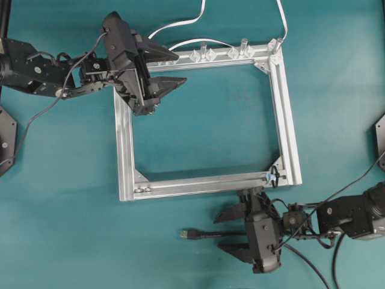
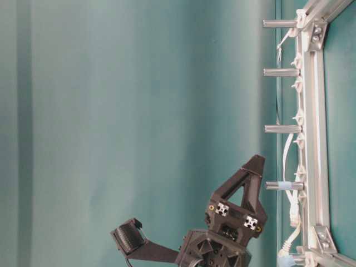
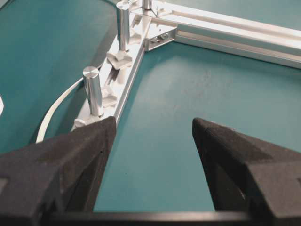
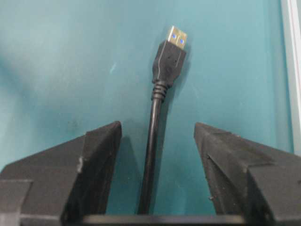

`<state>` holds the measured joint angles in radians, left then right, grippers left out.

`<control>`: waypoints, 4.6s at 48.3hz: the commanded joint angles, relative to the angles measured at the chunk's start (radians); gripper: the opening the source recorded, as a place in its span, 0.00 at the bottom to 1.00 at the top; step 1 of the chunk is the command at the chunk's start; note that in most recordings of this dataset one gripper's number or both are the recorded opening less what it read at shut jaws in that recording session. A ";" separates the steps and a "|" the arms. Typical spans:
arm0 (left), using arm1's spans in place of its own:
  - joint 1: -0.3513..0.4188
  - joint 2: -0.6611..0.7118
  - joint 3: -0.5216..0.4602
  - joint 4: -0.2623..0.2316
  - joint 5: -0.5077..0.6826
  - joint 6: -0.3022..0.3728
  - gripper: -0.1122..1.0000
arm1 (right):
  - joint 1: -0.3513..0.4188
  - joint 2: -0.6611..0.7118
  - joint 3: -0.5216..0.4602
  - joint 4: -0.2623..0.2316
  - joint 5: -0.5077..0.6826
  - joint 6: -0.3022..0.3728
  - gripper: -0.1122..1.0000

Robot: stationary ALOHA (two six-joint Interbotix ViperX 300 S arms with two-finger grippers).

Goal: Insert the wire through the string loop located on the right side.
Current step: 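Close the right gripper on the USB cable just behind the plug, then lift the cable and carry the plug toward the zip-tie loop on the frame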

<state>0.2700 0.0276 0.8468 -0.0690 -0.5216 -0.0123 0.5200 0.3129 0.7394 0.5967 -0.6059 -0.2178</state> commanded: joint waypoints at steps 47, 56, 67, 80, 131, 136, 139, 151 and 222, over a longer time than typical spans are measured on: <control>-0.002 -0.017 -0.012 0.003 -0.006 -0.008 0.75 | 0.002 0.003 0.011 0.003 0.034 0.035 0.16; -0.002 -0.017 -0.012 0.003 -0.006 -0.008 0.75 | 0.000 0.003 0.009 0.003 0.034 0.035 0.16; -0.002 -0.017 -0.012 0.003 -0.005 -0.008 0.75 | -0.002 -0.003 0.003 0.003 0.034 0.034 0.16; -0.002 -0.020 -0.014 0.003 -0.006 -0.008 0.75 | -0.012 -0.087 0.008 0.003 0.104 0.000 0.16; -0.002 -0.023 -0.011 0.003 -0.005 -0.006 0.75 | -0.055 -0.276 0.041 -0.006 0.328 -0.091 0.16; -0.002 -0.023 -0.012 0.003 -0.005 -0.006 0.75 | -0.055 -0.318 0.067 -0.020 0.356 -0.091 0.16; -0.002 -0.023 -0.014 0.003 -0.005 -0.006 0.75 | -0.055 -0.348 0.089 -0.026 0.370 -0.091 0.16; -0.002 -0.023 -0.015 0.003 -0.005 -0.008 0.75 | -0.044 -0.471 0.186 -0.031 0.463 -0.091 0.16; -0.002 -0.020 -0.015 0.003 -0.003 -0.009 0.75 | -0.150 -0.913 0.571 -0.121 0.545 -0.089 0.16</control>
<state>0.2700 0.0276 0.8468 -0.0690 -0.5216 -0.0123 0.3973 -0.5875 1.3131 0.4863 -0.0522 -0.3053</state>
